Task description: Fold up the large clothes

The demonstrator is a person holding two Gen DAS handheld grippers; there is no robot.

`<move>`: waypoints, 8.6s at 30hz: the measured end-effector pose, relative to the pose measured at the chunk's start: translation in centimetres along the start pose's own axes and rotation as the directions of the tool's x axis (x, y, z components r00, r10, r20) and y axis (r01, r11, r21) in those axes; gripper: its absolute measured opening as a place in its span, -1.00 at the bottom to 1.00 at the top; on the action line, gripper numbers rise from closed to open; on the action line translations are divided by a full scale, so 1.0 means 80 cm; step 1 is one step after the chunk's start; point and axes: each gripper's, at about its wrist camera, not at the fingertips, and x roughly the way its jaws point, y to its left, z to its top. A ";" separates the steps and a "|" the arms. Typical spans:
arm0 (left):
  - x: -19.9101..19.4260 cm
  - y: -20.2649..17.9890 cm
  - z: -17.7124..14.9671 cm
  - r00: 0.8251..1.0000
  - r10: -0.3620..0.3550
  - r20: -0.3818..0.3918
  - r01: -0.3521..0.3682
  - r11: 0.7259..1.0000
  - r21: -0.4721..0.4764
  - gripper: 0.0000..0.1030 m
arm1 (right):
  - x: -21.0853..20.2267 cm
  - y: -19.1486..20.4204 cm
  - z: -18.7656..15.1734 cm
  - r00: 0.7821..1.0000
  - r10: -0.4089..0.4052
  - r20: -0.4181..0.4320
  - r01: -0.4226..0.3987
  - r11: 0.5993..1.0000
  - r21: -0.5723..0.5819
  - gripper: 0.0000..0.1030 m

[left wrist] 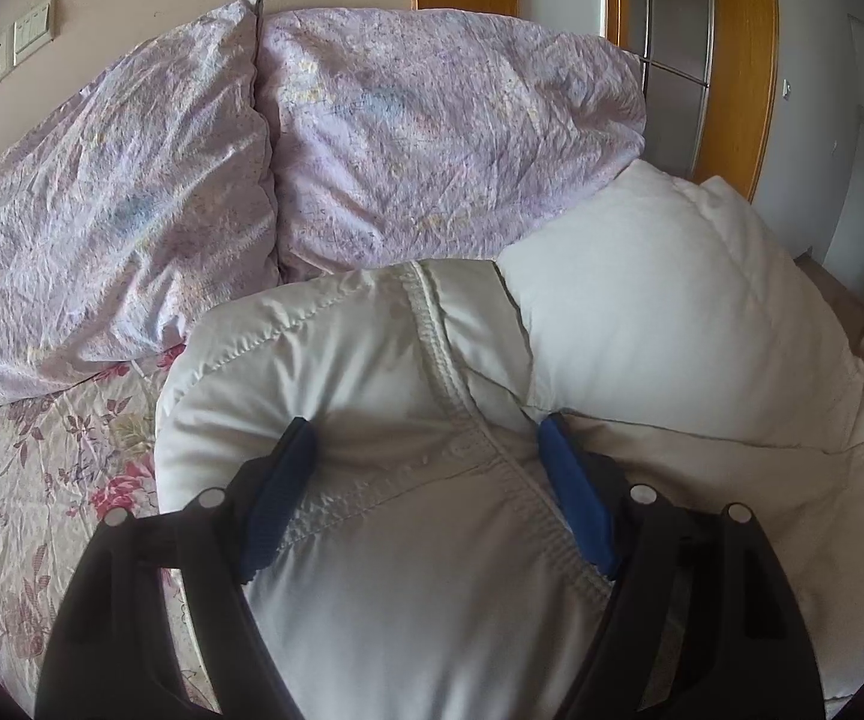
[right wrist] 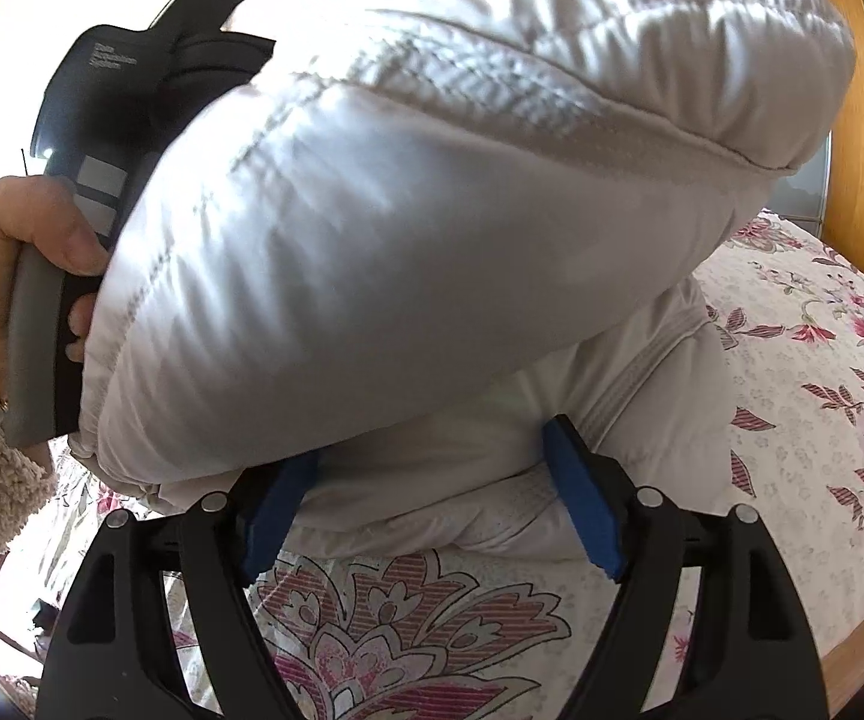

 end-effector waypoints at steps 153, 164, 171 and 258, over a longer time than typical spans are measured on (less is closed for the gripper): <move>-0.039 0.014 -0.039 0.996 0.085 -0.034 -0.090 0.983 -0.159 0.96 | 0.062 -0.096 0.148 0.991 -0.088 -0.098 0.095 0.993 0.070 0.34; -0.016 0.012 -0.045 0.996 0.054 -0.078 -0.065 0.986 -0.156 0.97 | 0.099 -0.107 0.124 0.981 -0.059 -0.183 0.078 0.992 0.100 0.53; -0.010 0.008 -0.047 0.995 0.072 -0.068 -0.081 0.986 -0.145 0.97 | 0.098 -0.106 0.123 0.984 -0.078 -0.163 0.094 0.991 0.094 0.54; -0.049 0.079 -0.018 1.000 -0.013 0.022 0.019 0.956 -0.292 0.96 | 0.064 -0.150 0.203 0.972 0.041 -0.233 0.007 0.980 0.201 0.97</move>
